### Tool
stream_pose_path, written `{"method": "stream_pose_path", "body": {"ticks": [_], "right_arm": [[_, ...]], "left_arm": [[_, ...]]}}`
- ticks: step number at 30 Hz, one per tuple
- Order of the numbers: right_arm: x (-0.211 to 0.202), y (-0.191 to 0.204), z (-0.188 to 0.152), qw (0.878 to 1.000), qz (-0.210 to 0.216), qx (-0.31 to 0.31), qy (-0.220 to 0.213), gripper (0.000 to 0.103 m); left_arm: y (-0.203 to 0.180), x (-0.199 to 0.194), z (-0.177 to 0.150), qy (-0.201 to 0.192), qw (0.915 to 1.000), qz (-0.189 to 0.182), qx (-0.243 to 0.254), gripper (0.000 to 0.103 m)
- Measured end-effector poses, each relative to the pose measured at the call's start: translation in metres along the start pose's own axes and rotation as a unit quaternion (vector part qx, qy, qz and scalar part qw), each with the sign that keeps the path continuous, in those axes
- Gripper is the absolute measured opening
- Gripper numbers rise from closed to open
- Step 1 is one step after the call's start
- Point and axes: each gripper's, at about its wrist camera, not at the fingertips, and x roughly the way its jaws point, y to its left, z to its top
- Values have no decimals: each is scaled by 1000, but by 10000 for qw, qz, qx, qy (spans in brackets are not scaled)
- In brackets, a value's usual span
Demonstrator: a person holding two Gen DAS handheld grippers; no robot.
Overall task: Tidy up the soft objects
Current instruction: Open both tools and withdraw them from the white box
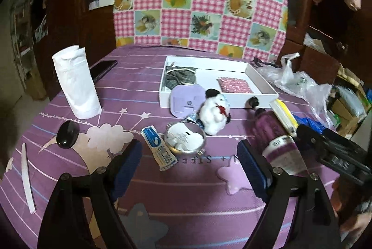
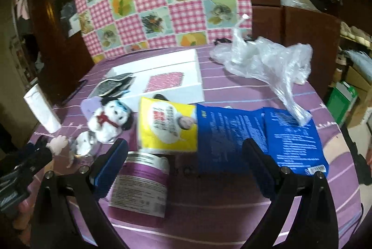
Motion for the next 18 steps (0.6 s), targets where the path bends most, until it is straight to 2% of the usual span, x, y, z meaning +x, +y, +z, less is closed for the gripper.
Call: {"method": "stream_pose_path", "body": {"ticks": [5,7,10,13,18], "right_arm": [[-9,-16,3,9993,-23,312,-221,98],[-12,-19,4,9989,-22,384,-283,98],[-12,-21,5,9990,-95,378,-236,98],[-9,-23,4,9989,-62,432,-142,98],[-8,-24,4,9988,-30,475,-97,98]], "left_arm": [[4,-16,2,-232,9997,66,-92,86],[5,-18,4,-189,9997,-103,-100,86],[3,-19,3,-92,9997,-219,-77,86],[-2,-19,2,-120,9998,-150,89,86],[-1,-15,0,-70,9999,-70,70,86]]}}
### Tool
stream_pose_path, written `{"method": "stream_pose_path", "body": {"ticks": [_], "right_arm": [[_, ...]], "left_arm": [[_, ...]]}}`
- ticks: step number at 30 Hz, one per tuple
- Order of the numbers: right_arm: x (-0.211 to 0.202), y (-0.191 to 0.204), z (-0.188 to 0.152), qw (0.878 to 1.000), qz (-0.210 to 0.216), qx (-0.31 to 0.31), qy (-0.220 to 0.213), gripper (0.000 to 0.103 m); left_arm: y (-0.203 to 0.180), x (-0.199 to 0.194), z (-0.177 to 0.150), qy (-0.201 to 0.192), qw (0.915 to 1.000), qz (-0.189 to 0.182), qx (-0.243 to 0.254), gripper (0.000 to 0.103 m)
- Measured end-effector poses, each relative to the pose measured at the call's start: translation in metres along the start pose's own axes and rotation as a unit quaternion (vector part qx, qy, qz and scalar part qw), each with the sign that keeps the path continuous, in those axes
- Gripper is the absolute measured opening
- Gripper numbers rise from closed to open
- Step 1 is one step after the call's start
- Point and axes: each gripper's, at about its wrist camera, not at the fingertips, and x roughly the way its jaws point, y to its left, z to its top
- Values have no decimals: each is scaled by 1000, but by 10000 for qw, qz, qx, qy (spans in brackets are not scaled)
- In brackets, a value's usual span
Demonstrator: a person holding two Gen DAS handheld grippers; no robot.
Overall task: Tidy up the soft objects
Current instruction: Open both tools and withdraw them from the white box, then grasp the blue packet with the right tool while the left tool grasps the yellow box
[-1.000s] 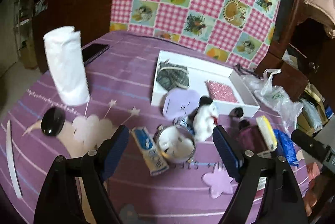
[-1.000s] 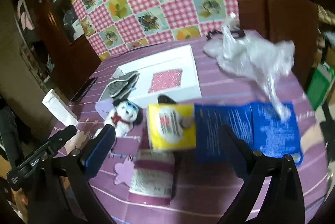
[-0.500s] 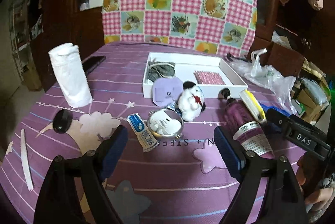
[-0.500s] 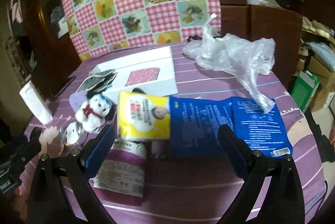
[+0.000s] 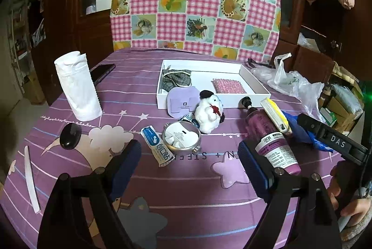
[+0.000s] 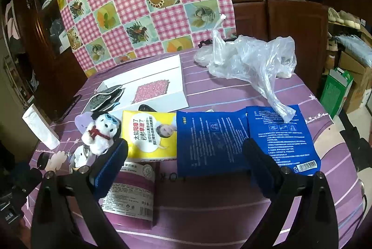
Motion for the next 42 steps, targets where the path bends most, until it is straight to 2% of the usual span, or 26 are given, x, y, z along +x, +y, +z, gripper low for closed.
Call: {"method": "stream_pose_path", "body": {"ticks": [12,14,18,21,23,26,29,32,34,38,42], "right_arm": [[-6,-2,4,10000,-69,26,51,98],[-9,-7,7,9998,-48,137,100,98],[-6,-16,6,9991,-73,353,219,98],[1,-19,5,9989,-72,297,359,87],[2,-20,6,9989,-173,191,403,76],[0,-25,7,9987,-175,171,437,73],[-7,-31,11,9991,7,269,323,74],[-11,-34,14,9987,-385,236,220,74],[-11,-41,16,9971,-612,330,303,74],[-9,-66,21,9949,-310,832,484,74],[-4,-89,22,9887,7,1345,658,74]], "left_arm": [[3,26,1,108,9997,221,17,86],[-4,30,2,141,9997,164,105,86],[-23,35,6,124,9990,-203,380,86],[-39,34,12,-102,9977,-200,633,86],[-47,34,19,-82,9975,-310,623,86],[-58,35,36,130,9966,-627,518,86],[-70,31,51,65,9968,-625,502,86],[-85,28,65,-14,9954,-652,698,86],[-97,27,70,-116,9931,-668,960,86],[-112,31,76,-322,9921,-639,1030,86],[-124,48,84,-106,9916,-853,970,86]]}}
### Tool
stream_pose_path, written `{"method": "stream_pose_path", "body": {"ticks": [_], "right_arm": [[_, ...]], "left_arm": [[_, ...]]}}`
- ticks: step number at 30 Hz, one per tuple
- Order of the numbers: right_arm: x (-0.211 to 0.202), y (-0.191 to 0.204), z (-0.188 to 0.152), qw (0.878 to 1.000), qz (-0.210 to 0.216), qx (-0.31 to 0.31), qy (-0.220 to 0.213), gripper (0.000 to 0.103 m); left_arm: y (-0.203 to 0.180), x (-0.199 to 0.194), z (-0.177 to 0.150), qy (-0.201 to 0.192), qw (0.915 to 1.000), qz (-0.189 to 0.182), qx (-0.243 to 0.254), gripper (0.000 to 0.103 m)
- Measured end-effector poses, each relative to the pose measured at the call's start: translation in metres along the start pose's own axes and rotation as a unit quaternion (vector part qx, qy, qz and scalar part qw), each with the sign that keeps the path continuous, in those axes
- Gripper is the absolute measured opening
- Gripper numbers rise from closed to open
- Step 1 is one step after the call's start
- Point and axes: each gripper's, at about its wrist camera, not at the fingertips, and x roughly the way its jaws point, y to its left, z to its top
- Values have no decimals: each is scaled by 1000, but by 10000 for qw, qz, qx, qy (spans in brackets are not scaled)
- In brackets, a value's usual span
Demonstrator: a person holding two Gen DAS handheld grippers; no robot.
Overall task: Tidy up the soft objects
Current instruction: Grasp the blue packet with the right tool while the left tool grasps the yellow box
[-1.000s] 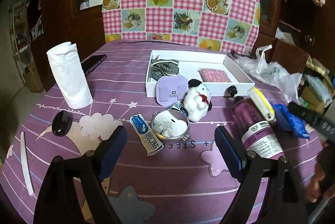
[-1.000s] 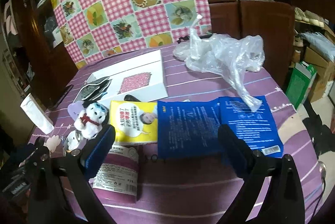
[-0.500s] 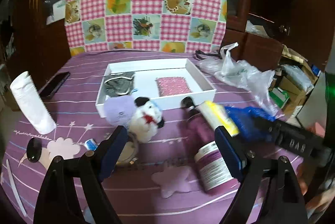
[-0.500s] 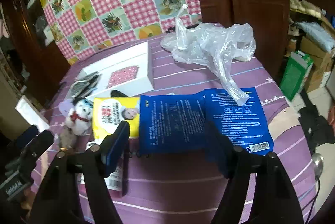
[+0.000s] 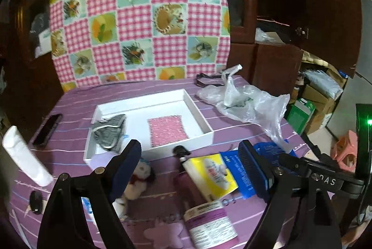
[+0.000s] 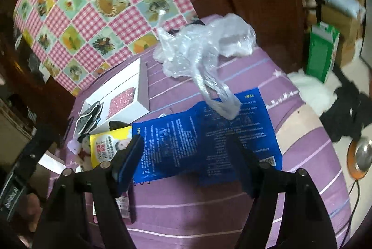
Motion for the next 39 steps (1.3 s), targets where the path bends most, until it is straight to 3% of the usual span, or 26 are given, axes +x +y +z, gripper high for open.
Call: {"method": "stream_pose_path", "body": {"ticks": [9,12,15,16,19,23,28,30,33,35,36,38,39], "right_arm": [[5,-22,12,9987,-505,46,36,74],[21,-31,12,9944,-1025,-89,235,76],[40,-37,10,9907,-1284,-152,432,84],[42,-32,8,9900,-1341,-360,269,90],[54,-23,4,9882,-1343,-608,422,103],[70,-3,-9,9707,-1943,-1351,415,103],[66,-8,-13,9724,-1861,-1348,413,101],[63,-6,-16,9722,-1836,-1389,425,94],[63,7,-19,9712,-1779,-1528,416,79],[63,17,-21,9706,-1695,-1656,414,59],[62,21,-23,9709,-1613,-1716,429,53],[61,28,-24,9738,-1375,-1748,465,20],[60,29,-25,9760,-1199,-1740,522,11]], "left_arm": [[4,35,-11,833,9962,-169,-163,86],[13,38,-12,989,9941,-226,-392,86],[16,42,-14,1183,9918,-284,-398,86],[17,44,-15,1279,9906,-297,-378,86],[16,49,-18,1458,9876,-421,-395,86],[16,58,-24,1646,9835,-542,-513,82],[14,72,-33,1887,9770,-743,-667,72],[14,77,-37,1916,9770,-617,-697,65],[16,75,-36,1826,9771,-728,-809,57],[16,70,-35,1746,9774,-827,-854,46],[15,63,-32,1583,9802,-861,-819,22],[14,55,-26,1516,9817,-894,-722,15],[15,52,-25,1569,9812,-851,-736,14]]}}
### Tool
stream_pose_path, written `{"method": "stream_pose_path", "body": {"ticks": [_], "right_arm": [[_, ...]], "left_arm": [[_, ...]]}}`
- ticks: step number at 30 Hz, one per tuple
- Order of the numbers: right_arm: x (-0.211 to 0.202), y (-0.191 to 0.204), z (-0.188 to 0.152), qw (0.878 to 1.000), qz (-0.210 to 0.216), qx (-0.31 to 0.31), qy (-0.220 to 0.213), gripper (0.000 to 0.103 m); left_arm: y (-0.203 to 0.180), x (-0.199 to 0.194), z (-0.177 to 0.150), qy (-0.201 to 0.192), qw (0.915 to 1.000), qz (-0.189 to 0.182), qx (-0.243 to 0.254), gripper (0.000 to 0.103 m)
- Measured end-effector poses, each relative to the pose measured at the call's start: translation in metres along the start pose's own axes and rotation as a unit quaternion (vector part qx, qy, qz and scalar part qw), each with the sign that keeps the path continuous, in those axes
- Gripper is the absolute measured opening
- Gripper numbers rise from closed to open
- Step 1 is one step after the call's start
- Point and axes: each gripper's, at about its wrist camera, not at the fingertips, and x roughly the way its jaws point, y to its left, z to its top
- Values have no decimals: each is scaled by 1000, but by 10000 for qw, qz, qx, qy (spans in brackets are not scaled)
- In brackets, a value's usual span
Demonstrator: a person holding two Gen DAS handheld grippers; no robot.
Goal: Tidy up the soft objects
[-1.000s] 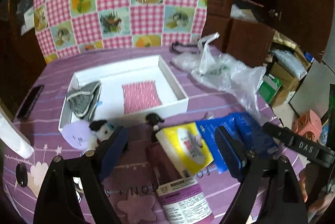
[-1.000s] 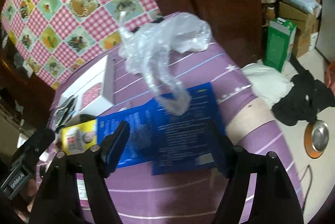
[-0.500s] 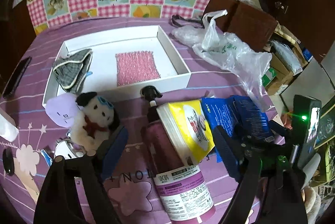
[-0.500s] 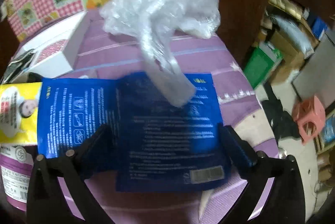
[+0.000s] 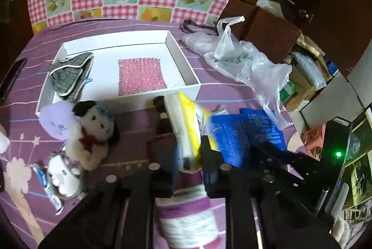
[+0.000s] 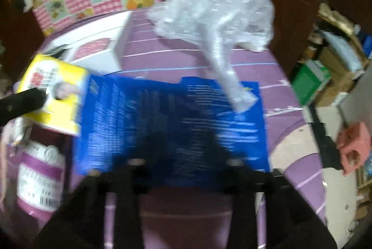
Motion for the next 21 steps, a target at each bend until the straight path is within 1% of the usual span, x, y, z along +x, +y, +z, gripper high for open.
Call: {"method": "stream_pose_path", "body": {"ticks": [1,4,6,8,11,14,15,16,17,18,19,20,21], "right_arm": [[0,0,-1,9998,175,34,70,7],[-3,-3,-2,9995,286,146,47,5],[-9,-8,0,9990,354,282,-55,5],[-19,-16,2,9977,479,439,-197,2],[-35,-29,6,9936,750,735,-412,2],[-44,-37,8,9903,892,935,-509,2],[-45,-36,8,9907,896,888,-512,2],[-45,-35,9,9921,812,820,-492,2],[-43,-35,10,9942,621,750,-450,3],[-41,-34,10,9959,378,720,-404,5],[-35,-37,11,9968,121,713,-328,14],[-28,-40,11,9970,-148,731,-213,33],[-22,-45,12,9963,-325,784,-141,46]], "left_arm": [[1,-2,1,4,10000,-5,-31,14],[7,0,3,21,9999,17,-99,13],[13,3,4,102,9997,-47,-213,13],[17,2,5,97,9996,-103,-261,13],[19,-7,6,-52,9995,-153,-265,13],[20,-18,9,-211,9993,-176,-234,13],[20,-22,9,-260,9994,-137,-203,13],[19,-23,10,-287,9994,-97,-180,13],[19,-26,10,-328,9994,-38,-144,13],[18,-27,10,-360,9993,11,-110,13],[19,-27,11,-371,9993,12,-99,13],[18,-28,11,-367,9993,-23,-96,13],[17,-28,11,-354,9993,-59,-92,13]]}}
